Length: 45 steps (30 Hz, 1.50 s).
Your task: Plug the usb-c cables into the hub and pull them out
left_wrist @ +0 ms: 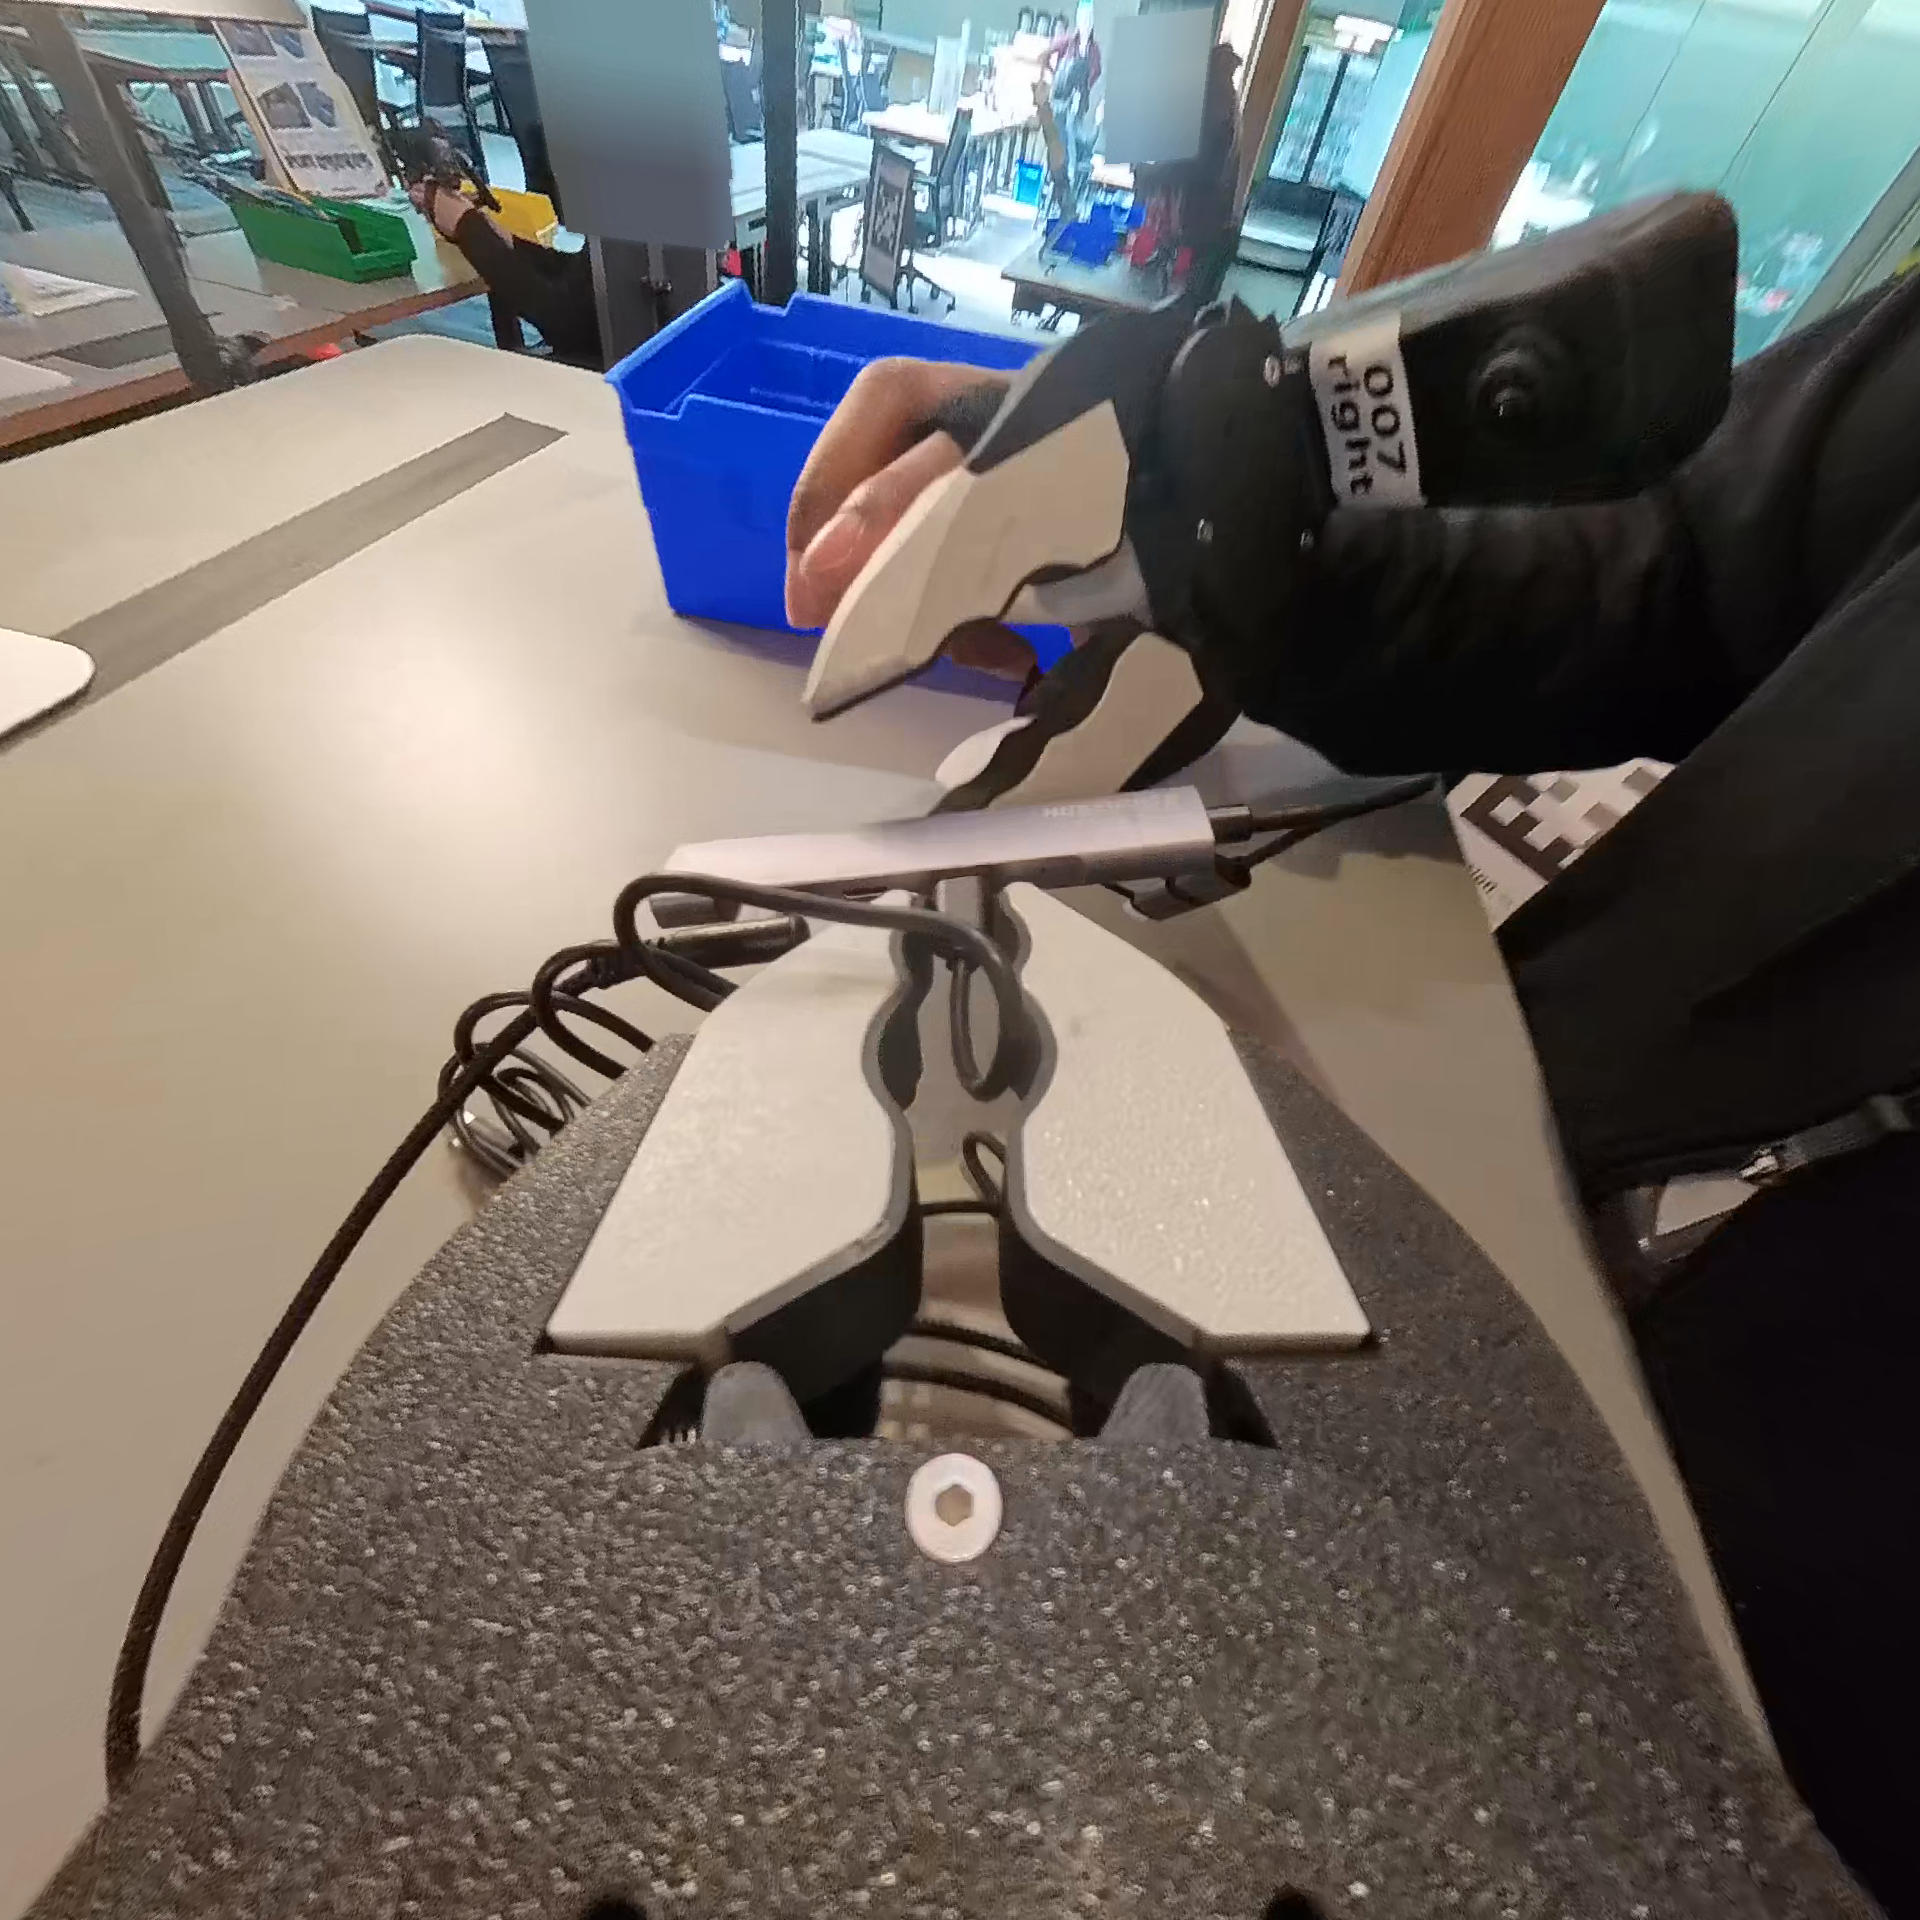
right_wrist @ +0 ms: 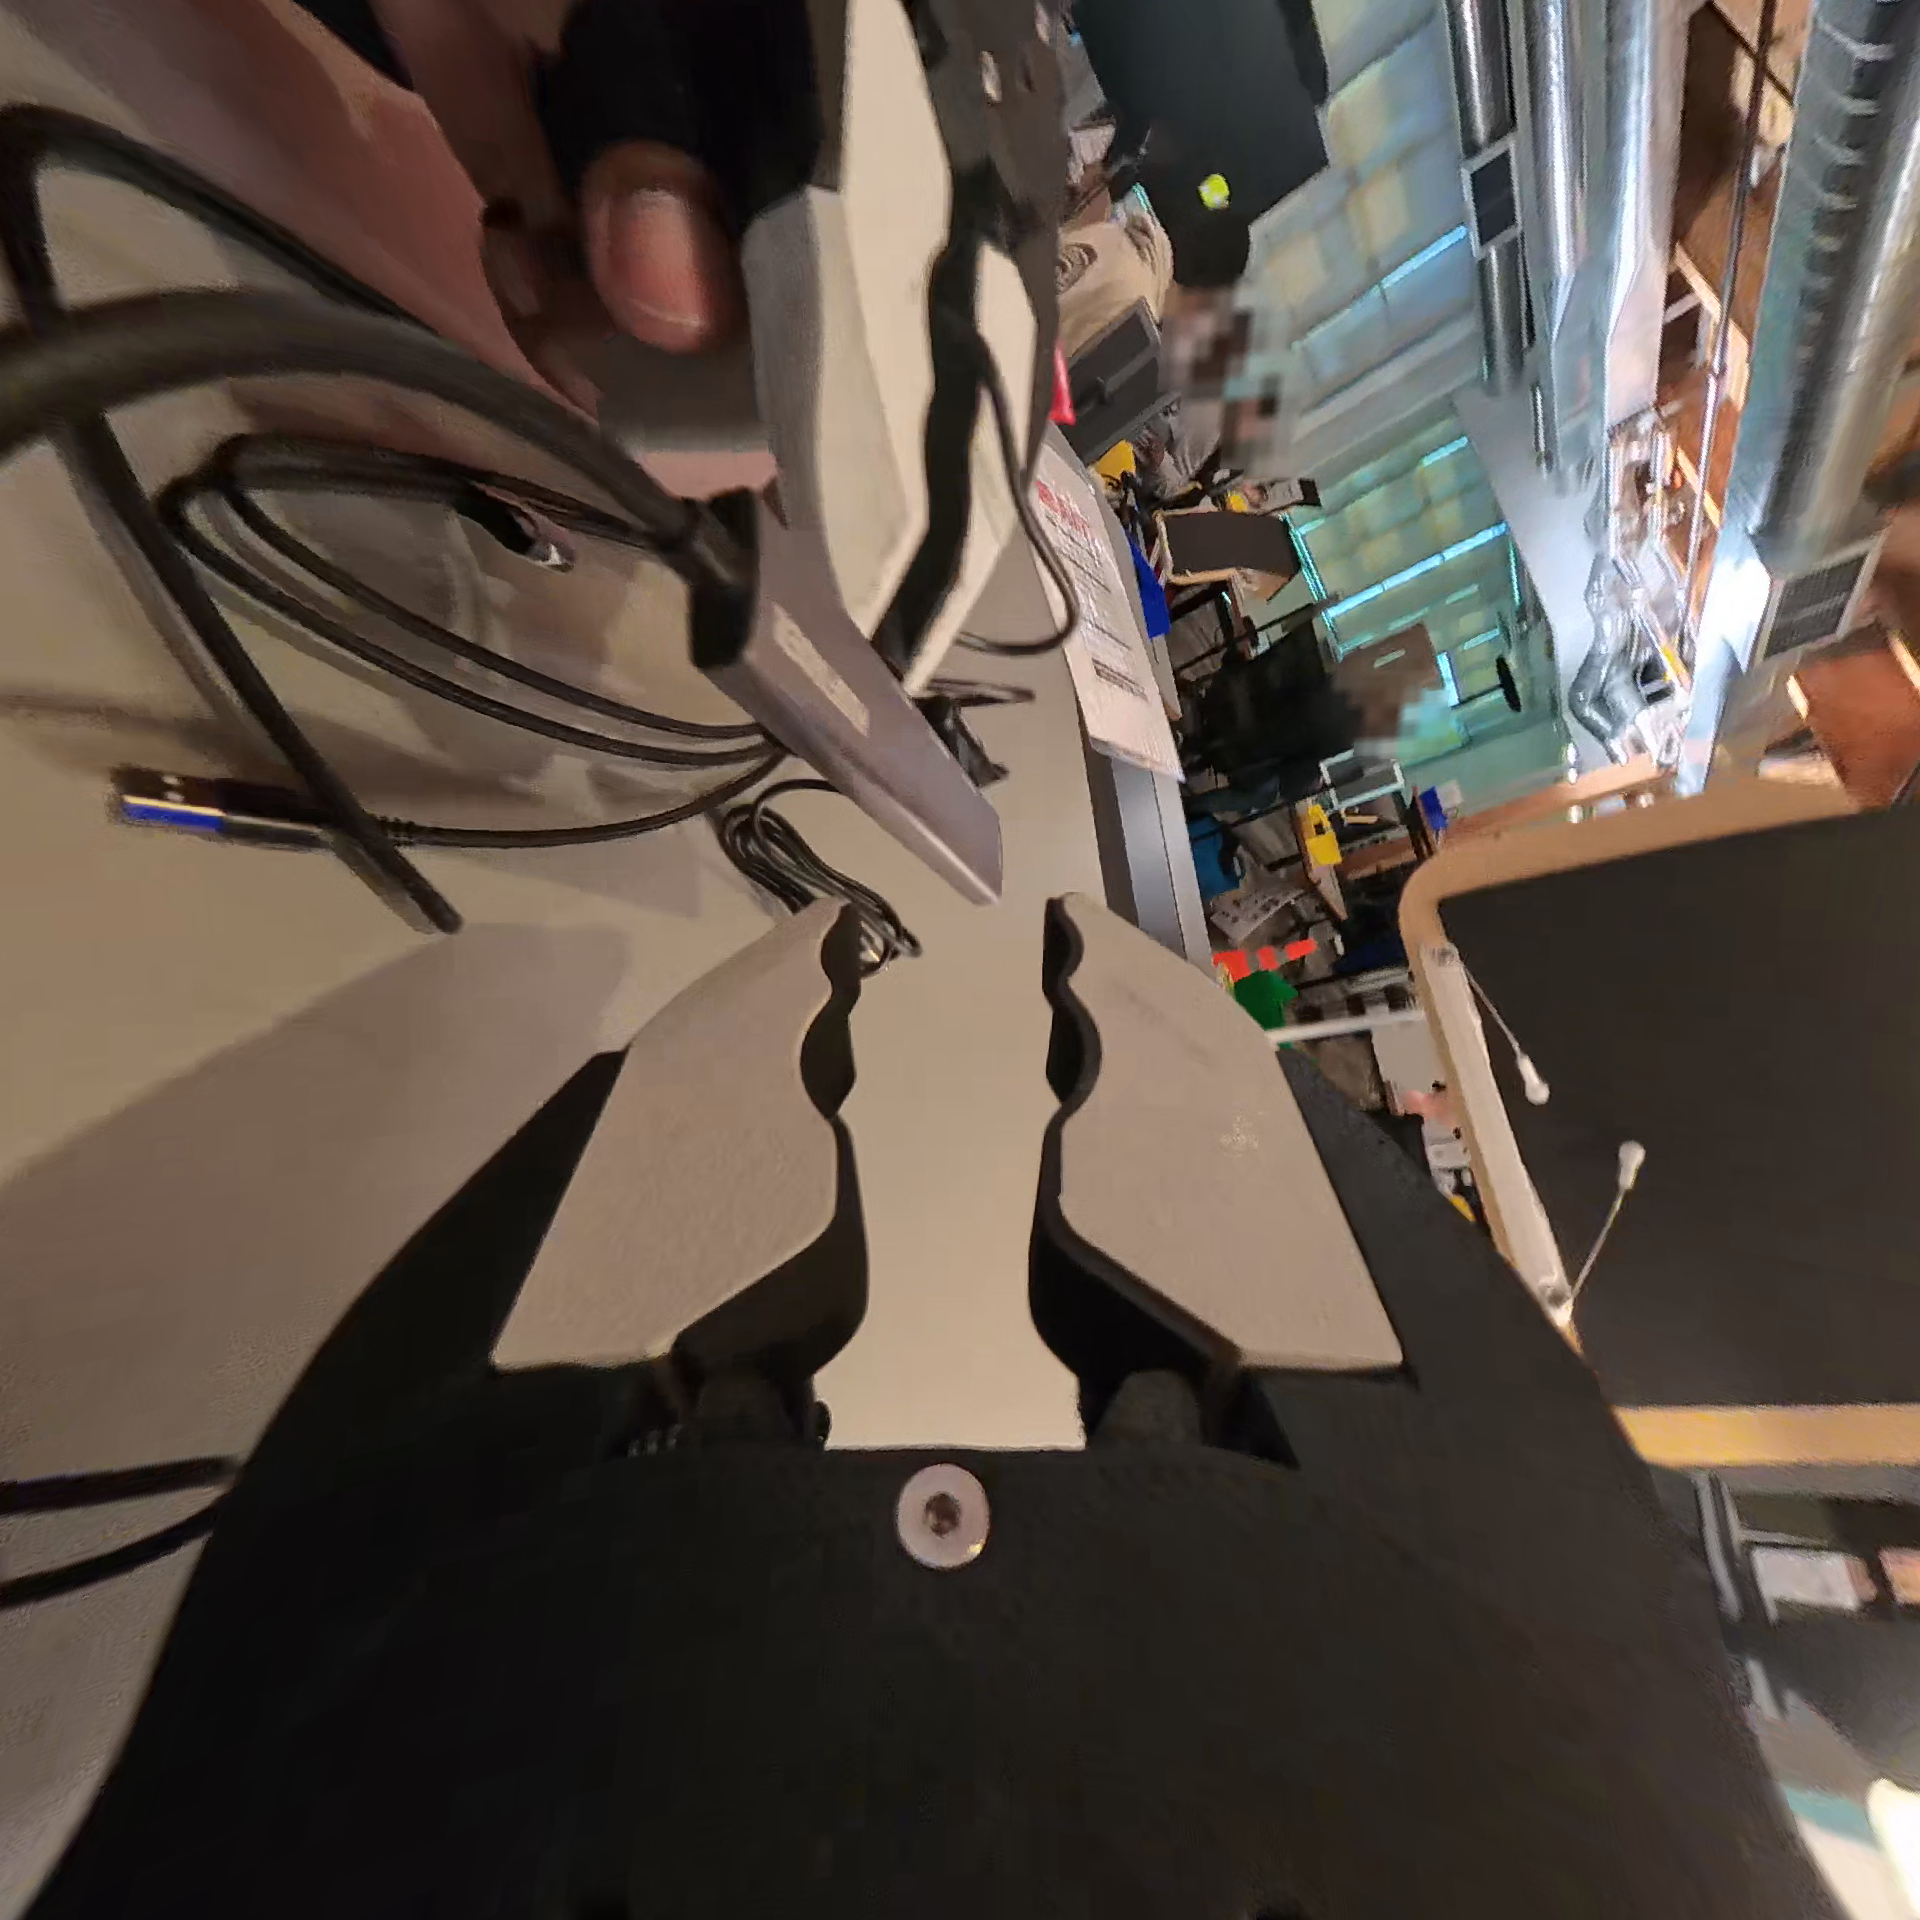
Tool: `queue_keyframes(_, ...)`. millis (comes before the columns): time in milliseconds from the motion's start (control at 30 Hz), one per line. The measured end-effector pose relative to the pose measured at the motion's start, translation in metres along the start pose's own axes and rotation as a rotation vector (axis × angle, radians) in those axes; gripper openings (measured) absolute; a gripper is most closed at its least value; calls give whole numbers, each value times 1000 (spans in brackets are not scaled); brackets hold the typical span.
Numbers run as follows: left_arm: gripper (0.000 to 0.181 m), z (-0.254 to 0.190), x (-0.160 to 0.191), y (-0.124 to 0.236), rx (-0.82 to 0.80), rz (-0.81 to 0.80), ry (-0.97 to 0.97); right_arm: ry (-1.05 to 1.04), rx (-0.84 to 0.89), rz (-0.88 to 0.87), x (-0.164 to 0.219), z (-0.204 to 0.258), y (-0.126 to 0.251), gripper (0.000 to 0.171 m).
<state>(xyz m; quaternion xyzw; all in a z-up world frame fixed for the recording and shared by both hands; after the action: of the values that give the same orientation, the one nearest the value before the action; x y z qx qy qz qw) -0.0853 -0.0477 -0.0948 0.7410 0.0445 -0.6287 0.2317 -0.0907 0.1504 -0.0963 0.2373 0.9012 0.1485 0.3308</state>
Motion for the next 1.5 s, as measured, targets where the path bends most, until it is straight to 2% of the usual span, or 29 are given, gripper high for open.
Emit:
queue_keyframes(133,11,-19,0,-2,47,-21,56,70,-33,-14,-21,10,1,35)
queue_keyframes(300,11,-40,-6,-8,116,40,44,135,-82,41,-41,23,-1,21)
queue_keyframes(500,11,-47,-9,-7,168,69,81,102,-91,48,-52,28,0,25)
queue_keyframes(800,11,-40,-7,6,118,37,99,106,-10,128,-54,24,-3,22)
queue_keyframes(967,11,-29,-2,22,103,-13,168,88,25,68,-51,22,10,17)
queue_keyframes(1100,11,-30,-2,19,119,-9,182,135,24,62,-55,25,9,9)
queue_keyframes(1267,11,-33,0,14,121,26,182,156,-11,84,-54,29,10,9)
queue_keyframes(1500,11,-41,2,6,29,74,170,168,-17,198,-54,34,7,8)
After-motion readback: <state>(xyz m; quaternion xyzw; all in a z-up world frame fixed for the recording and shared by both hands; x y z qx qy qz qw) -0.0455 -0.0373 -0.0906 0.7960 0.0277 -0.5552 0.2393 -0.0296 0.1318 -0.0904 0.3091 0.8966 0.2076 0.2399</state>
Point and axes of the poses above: each gripper's, where its closed fingertips meet, y back along the fingers, x out of its underside, z = x × y across the jaws, the point moved 10 cm from there along y, back along the fingers, and after that the axes turned 10 degrees about -x, right-handed, at the moved point
